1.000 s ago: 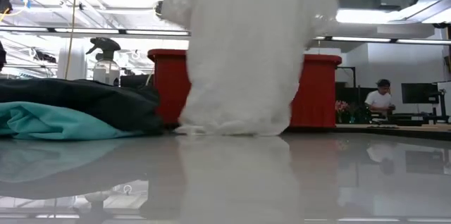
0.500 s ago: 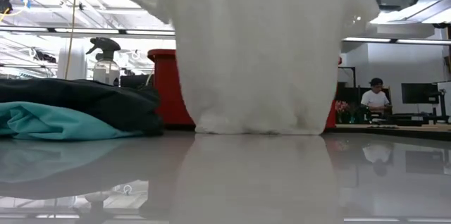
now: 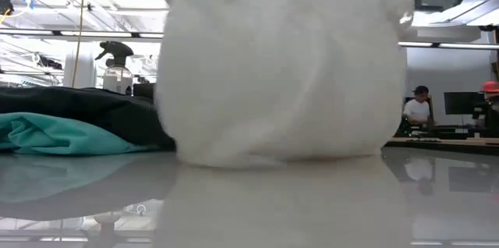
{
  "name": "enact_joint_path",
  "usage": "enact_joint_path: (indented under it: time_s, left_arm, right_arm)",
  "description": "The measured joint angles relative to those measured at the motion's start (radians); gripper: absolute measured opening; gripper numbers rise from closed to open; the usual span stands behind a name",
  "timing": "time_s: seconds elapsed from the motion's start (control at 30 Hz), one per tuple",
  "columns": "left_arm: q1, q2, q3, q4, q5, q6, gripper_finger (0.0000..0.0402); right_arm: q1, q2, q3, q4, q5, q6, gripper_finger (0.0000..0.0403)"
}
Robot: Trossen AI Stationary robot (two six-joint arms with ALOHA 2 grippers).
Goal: Fold laundry
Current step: Fold the white dress
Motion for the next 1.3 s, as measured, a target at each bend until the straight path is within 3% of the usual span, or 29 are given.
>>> enact_joint_path:
  time_s: [0.13,0.23,0.37,0.5,0.67,0.73,0.83,1.0,1.17,1.3]
  left_arm:
    - [0.228,-0.003,0.000,0.340,-0.037,0.217,0.0000]
    - [0.315,-0.003,0.000,0.644,-0.057,0.368,0.0000]
    - [0.292,-0.005,0.000,0.938,-0.059,0.505,0.0000]
    - [0.178,-0.009,0.000,0.954,-0.089,0.540,0.0000]
    - [-0.010,-0.012,-0.006,0.704,-0.109,0.188,0.0000]
    - [-0.073,-0.012,-0.017,0.537,-0.085,-0.022,0.0000]
    - [-0.166,-0.009,-0.035,0.267,-0.024,-0.351,0.0000]
    - [-0.284,0.008,-0.042,-0.045,0.261,-0.832,0.0000]
    - [-0.349,0.021,-0.042,-0.042,0.618,-1.110,0.0000]
    - [-0.380,0.021,-0.042,0.143,0.867,-1.155,0.0000]
  right_arm:
    - [-0.120,0.012,0.000,0.249,0.047,-0.335,0.0024]
    - [-0.142,0.015,0.000,0.456,0.141,-0.576,0.0024]
    - [-0.066,0.005,0.000,0.637,0.244,-0.773,0.0024]
    - [0.069,-0.007,0.000,0.652,0.365,-0.802,0.0024]
    - [0.283,-0.018,0.001,0.606,0.413,-0.596,0.0024]
    - [0.350,-0.016,0.001,0.531,0.410,-0.400,0.0024]
    - [0.461,-0.010,0.001,0.286,0.330,0.013,0.0024]
    - [0.578,0.039,0.000,-0.150,0.052,0.776,0.0024]
    - [0.659,0.089,-0.087,-0.037,-0.233,0.846,0.0024]
    - [0.723,0.146,-0.087,-0.050,-0.376,0.962,0.0024]
